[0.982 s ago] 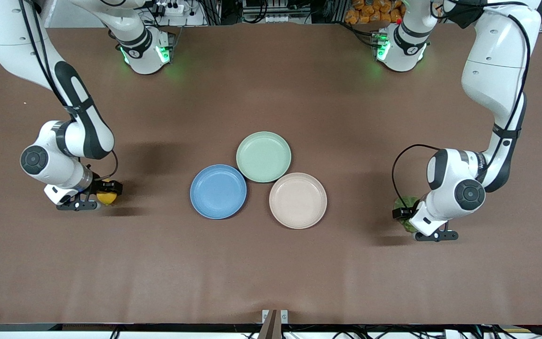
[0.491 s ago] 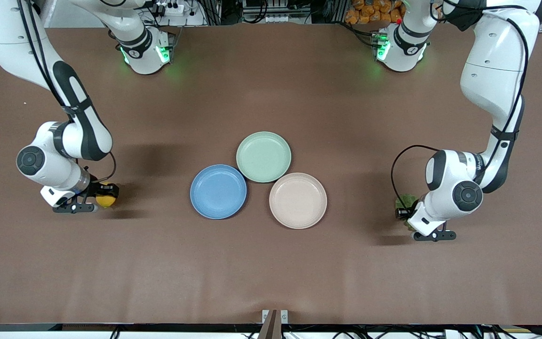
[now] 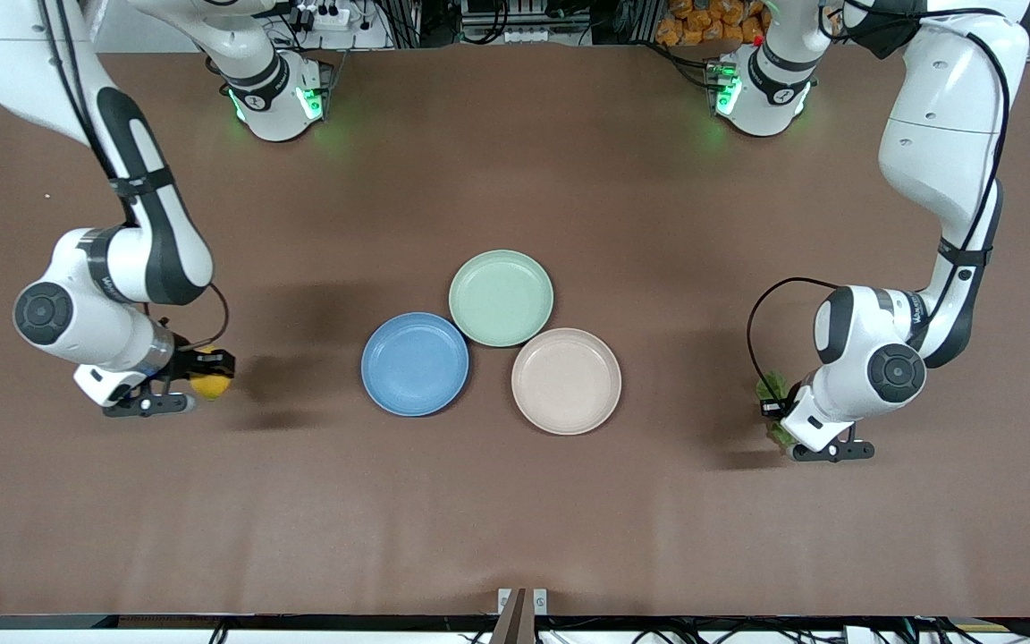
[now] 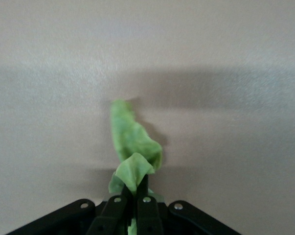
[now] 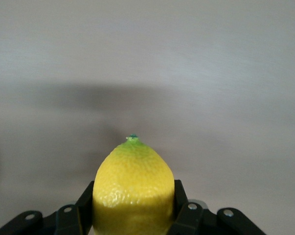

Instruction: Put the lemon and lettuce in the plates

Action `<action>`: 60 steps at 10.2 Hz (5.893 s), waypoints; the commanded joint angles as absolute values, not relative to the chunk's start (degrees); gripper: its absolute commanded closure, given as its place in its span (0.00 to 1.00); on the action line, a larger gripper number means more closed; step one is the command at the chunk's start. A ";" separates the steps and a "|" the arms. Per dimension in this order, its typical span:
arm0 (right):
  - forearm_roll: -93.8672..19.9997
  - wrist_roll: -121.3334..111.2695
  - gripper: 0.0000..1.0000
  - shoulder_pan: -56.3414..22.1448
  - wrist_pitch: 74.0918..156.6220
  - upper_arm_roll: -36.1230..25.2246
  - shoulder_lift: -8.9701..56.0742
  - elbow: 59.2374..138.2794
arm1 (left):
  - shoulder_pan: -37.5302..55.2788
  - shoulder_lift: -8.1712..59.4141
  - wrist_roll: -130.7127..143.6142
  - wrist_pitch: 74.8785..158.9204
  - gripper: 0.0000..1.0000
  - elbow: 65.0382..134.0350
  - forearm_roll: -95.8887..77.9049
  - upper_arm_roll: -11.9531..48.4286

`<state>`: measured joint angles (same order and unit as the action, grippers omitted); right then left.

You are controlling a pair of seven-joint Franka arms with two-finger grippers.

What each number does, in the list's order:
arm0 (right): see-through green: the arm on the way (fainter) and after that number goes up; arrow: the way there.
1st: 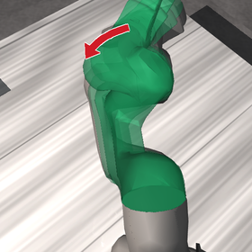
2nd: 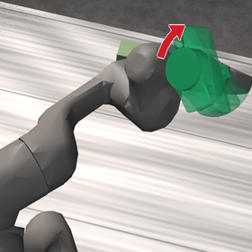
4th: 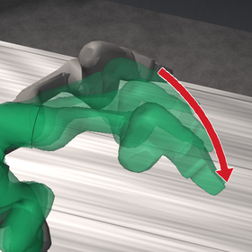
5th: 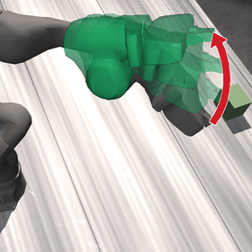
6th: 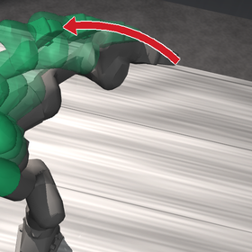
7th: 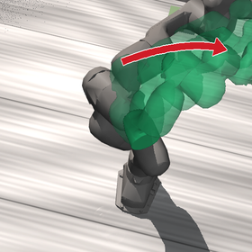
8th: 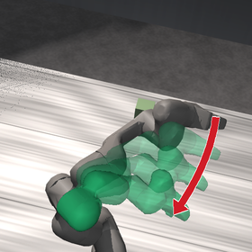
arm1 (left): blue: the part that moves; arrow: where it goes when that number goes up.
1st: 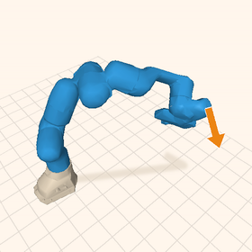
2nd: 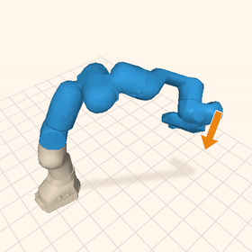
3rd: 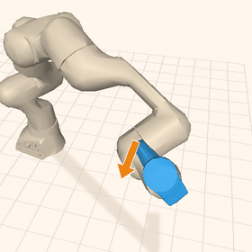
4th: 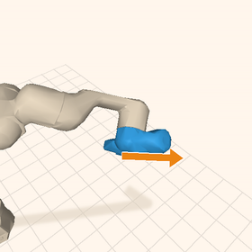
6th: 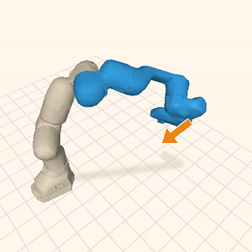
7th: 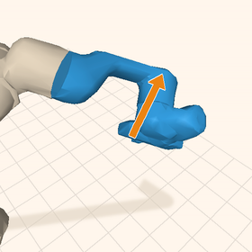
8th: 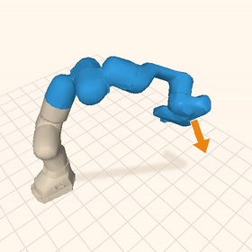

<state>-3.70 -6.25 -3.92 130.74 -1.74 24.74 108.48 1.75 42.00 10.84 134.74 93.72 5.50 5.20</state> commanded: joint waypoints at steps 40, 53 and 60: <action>-0.37 -5.63 0.00 -5.55 118.15 -7.73 12.32 108.28 | 9.94 26.56 26.90 106.70 0.00 94.62 6.59 0.26; 4.13 -6.86 0.00 -0.62 91.95 -5.02 0.71 92.82 | 1.32 2.91 13.37 111.81 0.00 106.11 5.28 5.27; 3.52 -7.03 0.00 0.17 88.43 -4.75 -3.86 90.71 | 0.27 2.81 6.07 93.35 0.00 89.83 1.05 6.94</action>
